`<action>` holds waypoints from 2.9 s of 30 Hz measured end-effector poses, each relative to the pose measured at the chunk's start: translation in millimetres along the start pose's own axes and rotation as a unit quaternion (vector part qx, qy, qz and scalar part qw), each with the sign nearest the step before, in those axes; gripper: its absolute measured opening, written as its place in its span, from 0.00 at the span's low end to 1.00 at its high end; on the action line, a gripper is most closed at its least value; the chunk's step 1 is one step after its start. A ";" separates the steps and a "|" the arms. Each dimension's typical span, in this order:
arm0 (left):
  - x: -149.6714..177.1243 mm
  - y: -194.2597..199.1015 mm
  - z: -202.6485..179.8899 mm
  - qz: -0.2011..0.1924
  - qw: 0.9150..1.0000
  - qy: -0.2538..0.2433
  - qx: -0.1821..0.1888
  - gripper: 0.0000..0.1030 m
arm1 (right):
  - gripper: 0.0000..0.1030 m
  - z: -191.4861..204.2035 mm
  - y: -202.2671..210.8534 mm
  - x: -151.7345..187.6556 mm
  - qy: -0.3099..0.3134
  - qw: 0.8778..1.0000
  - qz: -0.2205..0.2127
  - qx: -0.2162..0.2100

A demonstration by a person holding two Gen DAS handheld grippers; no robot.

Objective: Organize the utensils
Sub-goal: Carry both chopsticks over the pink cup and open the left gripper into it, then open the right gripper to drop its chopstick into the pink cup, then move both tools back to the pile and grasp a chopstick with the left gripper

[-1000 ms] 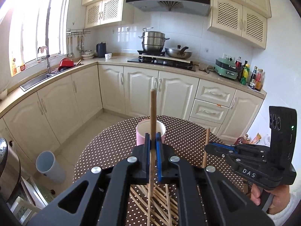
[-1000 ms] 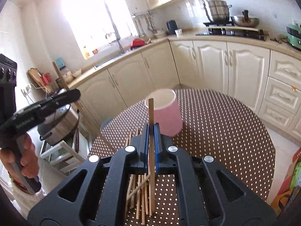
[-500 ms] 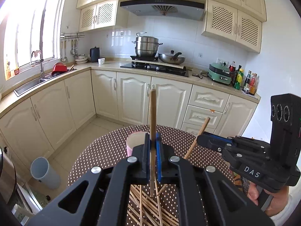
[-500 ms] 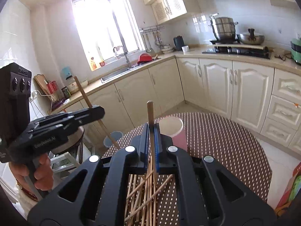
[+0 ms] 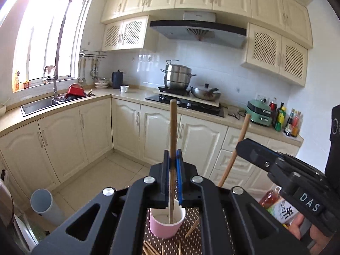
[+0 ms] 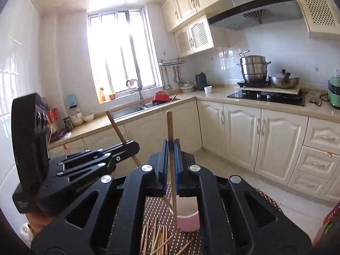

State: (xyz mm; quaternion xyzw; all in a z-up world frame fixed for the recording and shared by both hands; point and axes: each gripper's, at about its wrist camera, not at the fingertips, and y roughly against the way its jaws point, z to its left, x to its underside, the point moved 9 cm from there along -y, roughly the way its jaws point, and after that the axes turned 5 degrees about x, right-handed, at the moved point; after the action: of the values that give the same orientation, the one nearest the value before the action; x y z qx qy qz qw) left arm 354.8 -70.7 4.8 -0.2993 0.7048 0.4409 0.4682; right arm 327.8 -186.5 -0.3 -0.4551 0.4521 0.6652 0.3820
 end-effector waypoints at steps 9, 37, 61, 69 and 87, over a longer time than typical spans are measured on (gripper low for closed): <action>18.4 -37.2 14.9 0.017 1.000 -0.001 -0.012 0.06 | 0.05 -10.5 -36.0 1.7 -0.005 1.000 -0.018 0.024; 48.6 -10.3 39.2 0.016 0.997 -0.011 -0.071 0.48 | 0.06 -20.7 -58.5 55.7 -0.006 0.998 0.054 0.042; 73.5 36.1 44.3 0.029 0.996 -0.022 -0.087 0.58 | 0.43 -17.9 -13.0 71.0 -0.015 0.997 0.050 0.052; 129.3 21.3 45.1 0.108 0.991 -0.030 -0.066 0.58 | 0.43 -25.6 -6.8 122.1 -0.032 0.993 0.092 0.060; 272.4 -37.6 25.0 0.275 0.959 -0.059 -0.020 0.45 | 0.44 -51.2 -11.9 245.0 -0.087 0.974 0.199 0.071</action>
State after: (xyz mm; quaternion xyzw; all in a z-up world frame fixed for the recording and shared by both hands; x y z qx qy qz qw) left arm 292.0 -66.9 -264.1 -0.0763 0.7220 0.5837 0.3637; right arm 280.0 -207.8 -245.3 -0.2681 0.5448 0.7312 0.3107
